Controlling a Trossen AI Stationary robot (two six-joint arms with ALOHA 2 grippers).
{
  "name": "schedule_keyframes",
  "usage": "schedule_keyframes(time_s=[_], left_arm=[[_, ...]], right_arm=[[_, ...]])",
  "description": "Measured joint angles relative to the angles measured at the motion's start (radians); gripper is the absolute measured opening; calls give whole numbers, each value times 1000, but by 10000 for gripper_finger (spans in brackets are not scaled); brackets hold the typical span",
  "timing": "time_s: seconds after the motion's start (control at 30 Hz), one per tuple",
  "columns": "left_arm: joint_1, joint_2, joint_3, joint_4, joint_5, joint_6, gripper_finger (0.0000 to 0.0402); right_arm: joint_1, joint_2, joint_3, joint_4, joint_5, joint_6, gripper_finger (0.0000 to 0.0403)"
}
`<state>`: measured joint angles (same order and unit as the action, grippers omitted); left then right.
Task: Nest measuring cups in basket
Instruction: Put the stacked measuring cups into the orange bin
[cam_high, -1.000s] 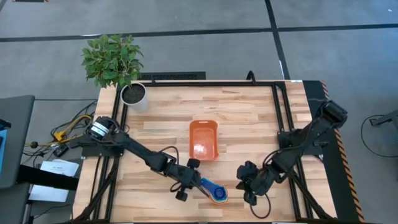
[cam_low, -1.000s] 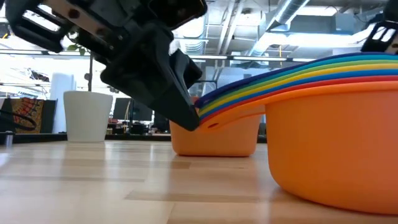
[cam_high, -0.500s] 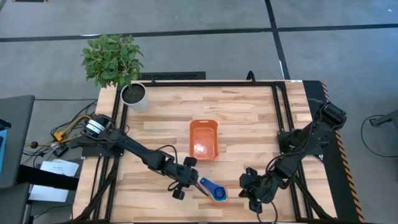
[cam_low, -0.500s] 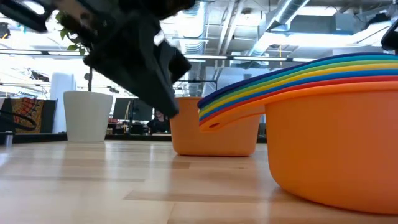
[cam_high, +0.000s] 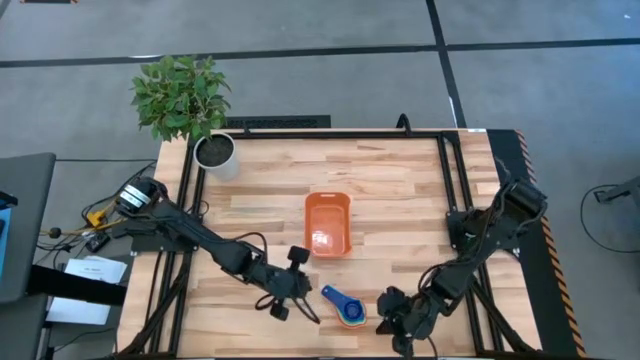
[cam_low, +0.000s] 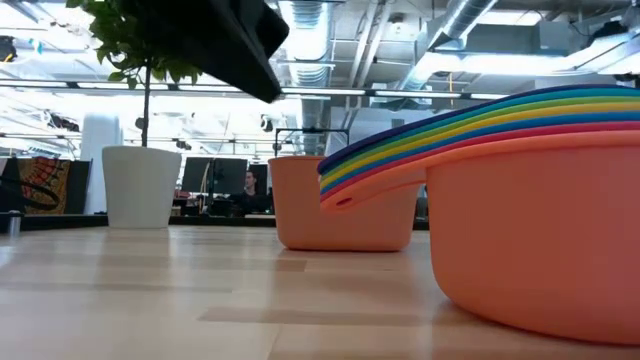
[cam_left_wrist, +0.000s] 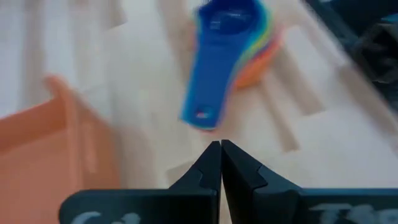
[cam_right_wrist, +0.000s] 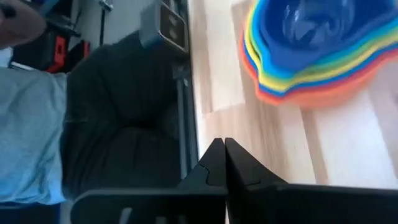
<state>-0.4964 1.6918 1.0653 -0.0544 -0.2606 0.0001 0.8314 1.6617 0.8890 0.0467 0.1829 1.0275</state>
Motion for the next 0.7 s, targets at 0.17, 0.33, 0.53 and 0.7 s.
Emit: schedule_keyframes(time_s=[0.17,0.33,0.53,0.7], left_arm=[[26,28,1,21,-52,-1,0],[50,63,-2,6,5,13,0],[58,62,-2,11,40,61,0],[59,62,-2,15,75,87,0]], right_arm=[[-4,85,0,88,-28,39,9],[-16,160,-2,174,-29,63,11],[-32,203,0,217,-21,89,6],[-57,205,0,216,10,81,14]])
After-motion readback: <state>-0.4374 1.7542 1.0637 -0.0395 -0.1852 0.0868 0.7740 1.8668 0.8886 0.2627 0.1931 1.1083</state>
